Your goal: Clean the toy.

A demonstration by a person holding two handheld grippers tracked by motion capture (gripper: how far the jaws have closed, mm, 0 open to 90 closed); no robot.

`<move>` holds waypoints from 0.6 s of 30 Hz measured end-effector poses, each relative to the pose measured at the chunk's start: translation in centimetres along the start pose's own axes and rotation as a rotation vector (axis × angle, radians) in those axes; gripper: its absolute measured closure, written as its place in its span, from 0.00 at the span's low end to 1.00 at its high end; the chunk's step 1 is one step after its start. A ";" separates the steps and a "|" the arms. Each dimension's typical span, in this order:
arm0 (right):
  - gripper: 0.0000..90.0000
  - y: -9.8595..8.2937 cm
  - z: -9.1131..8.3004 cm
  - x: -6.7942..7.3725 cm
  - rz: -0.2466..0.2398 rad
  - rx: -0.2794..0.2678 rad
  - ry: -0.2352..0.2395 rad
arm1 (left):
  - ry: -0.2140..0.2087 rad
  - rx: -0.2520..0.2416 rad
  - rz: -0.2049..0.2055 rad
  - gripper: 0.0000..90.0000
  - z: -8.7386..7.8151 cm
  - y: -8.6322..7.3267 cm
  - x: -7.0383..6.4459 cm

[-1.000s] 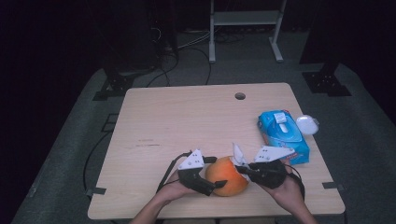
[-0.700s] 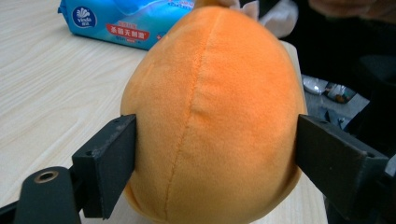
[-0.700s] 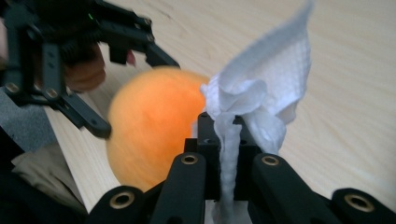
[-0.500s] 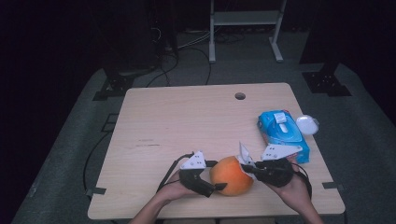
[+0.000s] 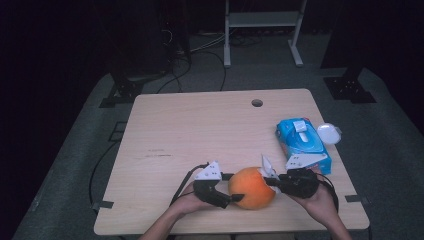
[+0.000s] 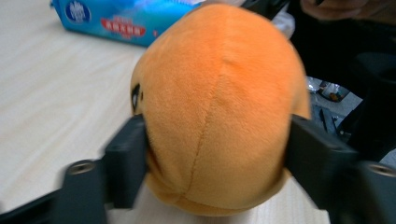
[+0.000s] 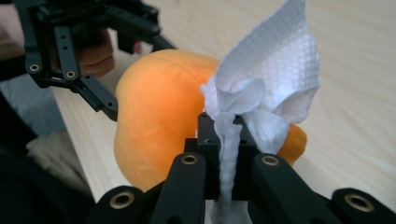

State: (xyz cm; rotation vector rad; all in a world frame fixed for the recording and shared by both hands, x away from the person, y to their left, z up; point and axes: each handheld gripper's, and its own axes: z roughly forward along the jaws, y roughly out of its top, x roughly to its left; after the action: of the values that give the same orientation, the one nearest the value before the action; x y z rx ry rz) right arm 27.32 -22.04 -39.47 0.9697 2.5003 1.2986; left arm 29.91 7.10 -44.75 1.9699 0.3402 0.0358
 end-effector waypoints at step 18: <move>0.96 3.3 1.9 5.5 -0.113 -0.101 0.033 | 0.056 0.021 0.084 0.45 -2.5 2.2 -1.3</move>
State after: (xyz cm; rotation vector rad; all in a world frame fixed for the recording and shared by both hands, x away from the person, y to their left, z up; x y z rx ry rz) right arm 25.45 -16.03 -37.23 0.7795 2.4473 1.4004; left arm 28.74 8.17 -41.62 2.0059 0.2947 0.1424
